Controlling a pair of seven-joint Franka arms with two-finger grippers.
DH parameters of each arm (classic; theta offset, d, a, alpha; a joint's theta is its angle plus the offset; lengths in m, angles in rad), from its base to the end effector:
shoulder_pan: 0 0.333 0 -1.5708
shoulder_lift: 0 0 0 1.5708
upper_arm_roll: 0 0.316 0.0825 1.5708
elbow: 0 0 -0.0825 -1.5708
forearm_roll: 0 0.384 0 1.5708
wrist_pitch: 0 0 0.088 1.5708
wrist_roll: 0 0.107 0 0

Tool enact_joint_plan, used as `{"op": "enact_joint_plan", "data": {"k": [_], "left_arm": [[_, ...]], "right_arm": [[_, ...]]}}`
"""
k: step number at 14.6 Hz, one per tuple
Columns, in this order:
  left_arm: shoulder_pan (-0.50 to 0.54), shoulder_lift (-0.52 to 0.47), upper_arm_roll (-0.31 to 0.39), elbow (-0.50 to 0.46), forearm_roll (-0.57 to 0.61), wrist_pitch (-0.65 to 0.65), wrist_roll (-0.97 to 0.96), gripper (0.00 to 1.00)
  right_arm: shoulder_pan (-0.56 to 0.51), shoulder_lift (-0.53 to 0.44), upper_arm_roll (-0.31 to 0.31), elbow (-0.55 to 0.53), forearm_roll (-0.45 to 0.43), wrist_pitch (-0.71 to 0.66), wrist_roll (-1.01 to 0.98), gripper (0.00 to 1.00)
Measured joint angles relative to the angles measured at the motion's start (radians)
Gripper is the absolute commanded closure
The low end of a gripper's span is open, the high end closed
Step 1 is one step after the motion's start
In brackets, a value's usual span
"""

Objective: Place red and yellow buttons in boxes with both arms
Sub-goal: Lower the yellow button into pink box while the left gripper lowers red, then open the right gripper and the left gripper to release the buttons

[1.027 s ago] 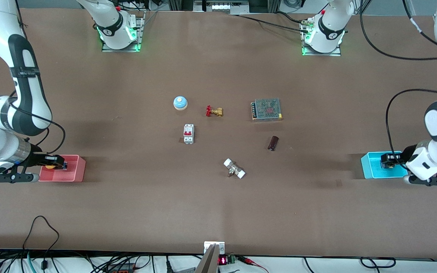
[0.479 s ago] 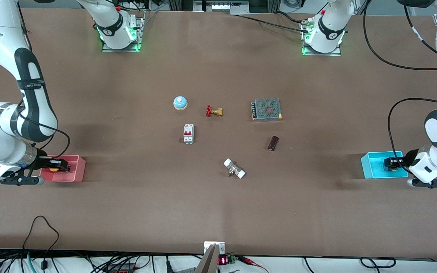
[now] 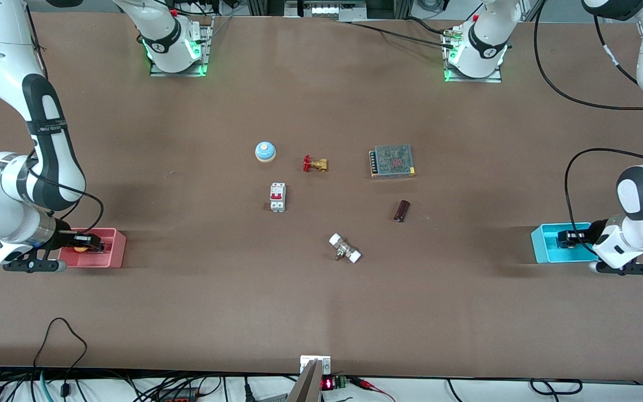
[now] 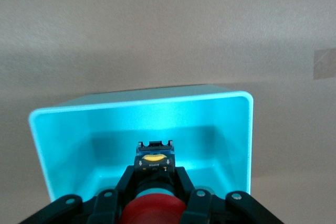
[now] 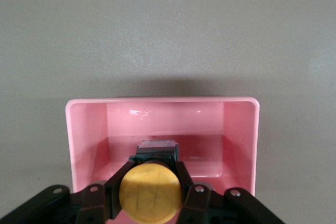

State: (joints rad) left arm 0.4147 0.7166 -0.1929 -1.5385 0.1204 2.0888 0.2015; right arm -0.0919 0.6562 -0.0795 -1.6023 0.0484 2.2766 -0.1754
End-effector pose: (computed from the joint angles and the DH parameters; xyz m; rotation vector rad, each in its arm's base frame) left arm 0.6671 0.1755 0.2250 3.0729 -0.0163 -0.2184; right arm 0.6885 -0.1105 0.2488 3.1269 -0.0158 0.0285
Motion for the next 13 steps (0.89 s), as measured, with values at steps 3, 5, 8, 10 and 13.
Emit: {"op": "enact_joint_plan", "data": {"k": [3,5,8,10,13], "left_arm": [[-0.001,0.005,-0.001,-0.009,0.000,0.021,0.000,0.62],[-0.002,0.012,-0.001,-0.009,0.000,0.033,0.000,0.00],[-0.002,0.013,-0.001,-0.008,0.000,0.033,0.001,0.00],[-0.002,0.010,-0.002,-0.005,0.000,0.033,0.001,0.00],[-0.003,-0.020,-0.011,0.005,0.000,-0.014,0.001,0.00]], "right_arm": [[0.000,0.011,0.000,0.000,0.000,0.000,0.000,0.51],[0.000,0.015,0.000,0.000,0.000,0.000,0.000,0.41],[0.000,0.015,0.000,0.000,0.000,0.000,0.000,0.26],[0.000,0.015,0.000,0.000,0.000,0.000,0.000,0.10],[0.003,-0.009,0.001,0.007,0.000,-0.030,-0.001,0.00]]}}
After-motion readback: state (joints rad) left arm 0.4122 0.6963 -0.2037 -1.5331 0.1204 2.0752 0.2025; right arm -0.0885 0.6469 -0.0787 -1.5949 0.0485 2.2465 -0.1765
